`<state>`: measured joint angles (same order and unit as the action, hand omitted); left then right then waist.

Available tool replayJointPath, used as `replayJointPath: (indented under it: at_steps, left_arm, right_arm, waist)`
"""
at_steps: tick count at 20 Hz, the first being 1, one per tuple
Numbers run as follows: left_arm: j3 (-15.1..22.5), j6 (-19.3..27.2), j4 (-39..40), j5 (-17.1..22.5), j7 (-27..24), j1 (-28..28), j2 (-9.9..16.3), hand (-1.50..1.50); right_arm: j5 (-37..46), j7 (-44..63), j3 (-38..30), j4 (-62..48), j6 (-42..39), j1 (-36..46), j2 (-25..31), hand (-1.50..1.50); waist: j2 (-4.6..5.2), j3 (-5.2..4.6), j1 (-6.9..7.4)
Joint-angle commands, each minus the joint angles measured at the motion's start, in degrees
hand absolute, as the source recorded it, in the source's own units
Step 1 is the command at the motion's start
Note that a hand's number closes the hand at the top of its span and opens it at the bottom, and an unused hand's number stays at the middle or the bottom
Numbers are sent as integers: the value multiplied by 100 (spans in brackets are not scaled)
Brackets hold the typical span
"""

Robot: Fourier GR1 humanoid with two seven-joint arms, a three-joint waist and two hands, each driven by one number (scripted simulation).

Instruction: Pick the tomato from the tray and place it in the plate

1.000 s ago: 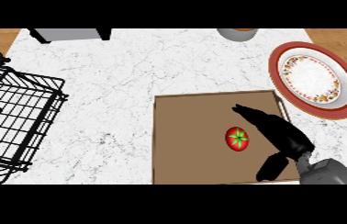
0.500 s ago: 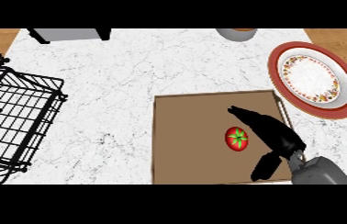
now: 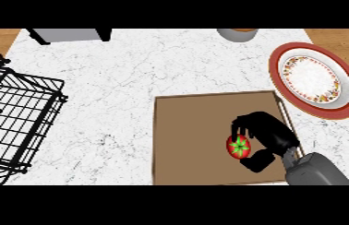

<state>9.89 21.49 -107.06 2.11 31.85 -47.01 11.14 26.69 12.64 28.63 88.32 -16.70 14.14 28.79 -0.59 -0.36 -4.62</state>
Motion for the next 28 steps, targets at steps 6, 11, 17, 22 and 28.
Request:
replayJointPath:
  at_steps: [6, 11, 17, 22, 28]
  left_arm:
    - [68, -197, -788, -282, -978, 1595, 202, 0]
    - [137, -136, -765, -233, -1004, 1574, 187, 0]
    - [172, -44, -750, -276, -1045, 1576, 275, 0]
    - [163, 86, -661, -217, -1054, 1466, 266, 0]
    - [173, 142, -630, -180, -1134, 1517, 338, 0]
  right_arm:
    - [258, 241, -500, -401, 464, 480, -30, 150]
    - [530, 431, -976, -747, 987, 797, 93, 150]
    - [707, 422, -1373, -750, 1570, 1245, 70, 150]
    - [946, 604, -1955, -648, 2288, 1584, 224, 150]
    - [1057, 857, -2337, -990, 2614, 1635, 307, 150]
  waist:
    - [1, 29, -133]
    - [-3, 30, -159]
    - [-32, 38, -194]
    - [-110, 25, -346]
    - [-24, 23, -343]
